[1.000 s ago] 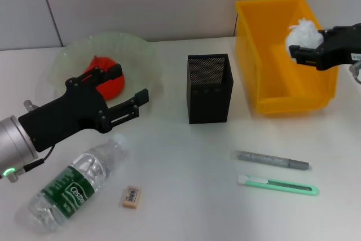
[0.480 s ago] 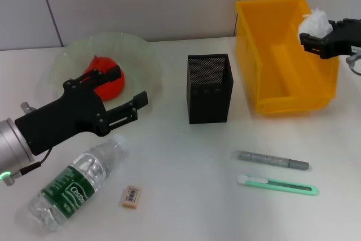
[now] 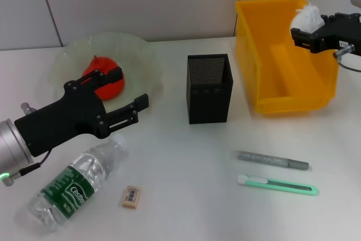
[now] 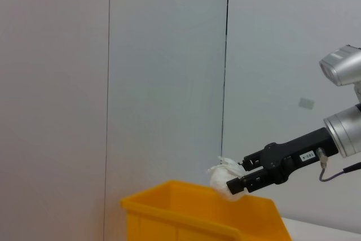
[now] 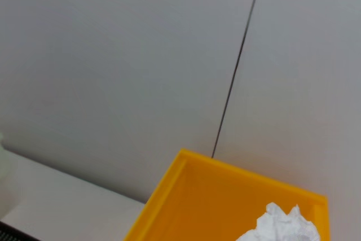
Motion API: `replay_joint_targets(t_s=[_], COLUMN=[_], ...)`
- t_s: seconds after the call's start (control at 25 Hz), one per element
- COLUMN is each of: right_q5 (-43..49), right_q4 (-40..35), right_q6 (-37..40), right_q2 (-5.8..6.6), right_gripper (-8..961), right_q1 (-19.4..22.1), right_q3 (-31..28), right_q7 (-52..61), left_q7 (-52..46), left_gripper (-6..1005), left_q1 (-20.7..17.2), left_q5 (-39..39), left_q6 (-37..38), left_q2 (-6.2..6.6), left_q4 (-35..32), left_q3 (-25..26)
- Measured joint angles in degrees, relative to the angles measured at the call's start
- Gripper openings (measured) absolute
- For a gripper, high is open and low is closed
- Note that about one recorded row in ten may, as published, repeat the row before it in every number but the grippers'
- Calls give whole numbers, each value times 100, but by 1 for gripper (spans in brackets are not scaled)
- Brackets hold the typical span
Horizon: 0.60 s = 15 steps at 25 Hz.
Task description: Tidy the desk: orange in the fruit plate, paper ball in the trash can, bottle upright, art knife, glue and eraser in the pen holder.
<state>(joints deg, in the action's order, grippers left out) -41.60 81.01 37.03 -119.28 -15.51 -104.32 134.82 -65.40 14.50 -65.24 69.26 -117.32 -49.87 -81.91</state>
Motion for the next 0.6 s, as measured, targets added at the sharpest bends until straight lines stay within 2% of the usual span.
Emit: replay_joint_targets(t_s=[0.52,0.6], right_q5=[-37,-155], right_q4=[-19,15], right_q6=[-179,-175], right_q2=[-6,-6], right_gripper=[784,784], right_q1=[46,84], right_q3=[25,26], right_q7=[-1,-29], left_q7=[1,-4], left_gripper=[802,802], left_q1=[0,0], left_q5=[1,-66], left_q6=[70,97], left_q2=[26,57], left_q4=[2,8], left_q3=[-1,1])
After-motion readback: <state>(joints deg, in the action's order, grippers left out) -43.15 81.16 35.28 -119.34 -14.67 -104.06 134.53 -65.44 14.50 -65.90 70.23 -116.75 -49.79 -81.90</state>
